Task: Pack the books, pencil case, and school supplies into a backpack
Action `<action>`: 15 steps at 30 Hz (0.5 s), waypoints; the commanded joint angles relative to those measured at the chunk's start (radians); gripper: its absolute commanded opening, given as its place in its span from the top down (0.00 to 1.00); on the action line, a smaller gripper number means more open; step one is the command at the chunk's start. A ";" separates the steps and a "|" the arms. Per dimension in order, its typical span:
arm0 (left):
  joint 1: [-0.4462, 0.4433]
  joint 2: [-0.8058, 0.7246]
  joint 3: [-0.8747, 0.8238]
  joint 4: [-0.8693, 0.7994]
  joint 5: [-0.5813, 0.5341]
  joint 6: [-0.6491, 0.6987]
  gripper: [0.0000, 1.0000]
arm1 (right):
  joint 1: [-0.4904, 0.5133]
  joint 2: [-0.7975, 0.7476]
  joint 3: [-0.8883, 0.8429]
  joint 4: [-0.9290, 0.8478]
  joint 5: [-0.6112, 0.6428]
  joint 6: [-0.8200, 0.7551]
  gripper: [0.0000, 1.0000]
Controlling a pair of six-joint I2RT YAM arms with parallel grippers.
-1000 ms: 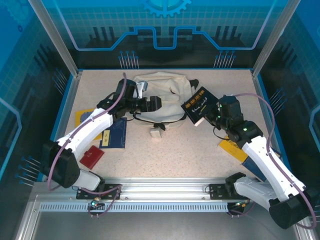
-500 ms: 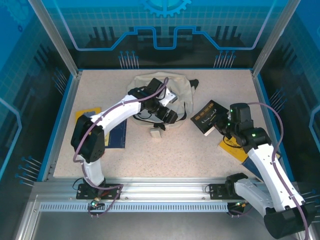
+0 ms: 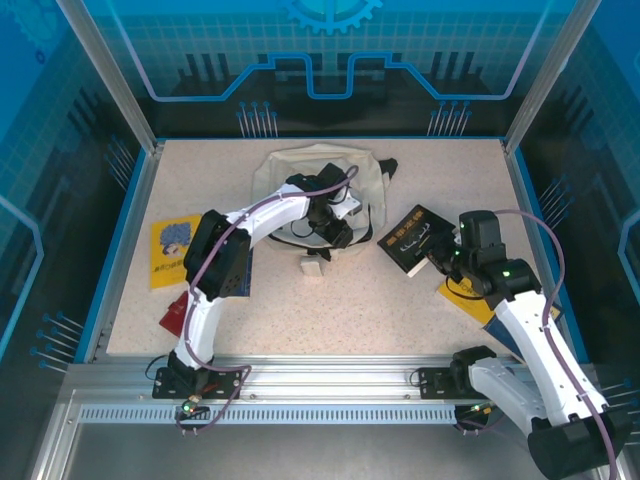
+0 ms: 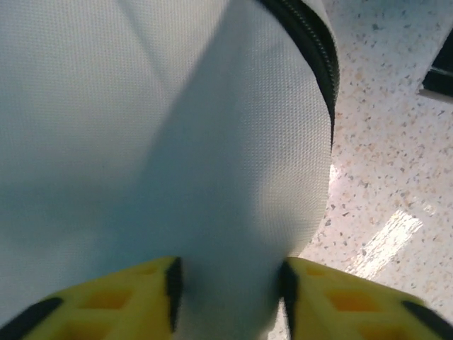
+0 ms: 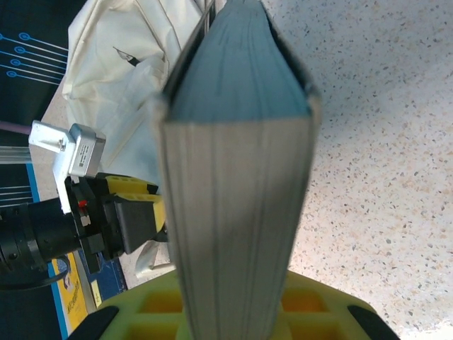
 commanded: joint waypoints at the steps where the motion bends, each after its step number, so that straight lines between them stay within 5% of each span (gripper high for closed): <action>1: 0.010 0.023 0.044 -0.035 -0.010 -0.003 0.69 | -0.014 -0.030 -0.001 0.034 -0.018 0.012 0.93; 5: 0.012 0.016 0.047 -0.034 -0.009 -0.001 0.85 | -0.014 -0.035 -0.005 0.033 -0.016 0.017 0.93; 15: 0.033 -0.086 0.052 -0.011 0.107 -0.032 0.95 | -0.015 -0.042 0.003 0.031 -0.025 0.008 0.93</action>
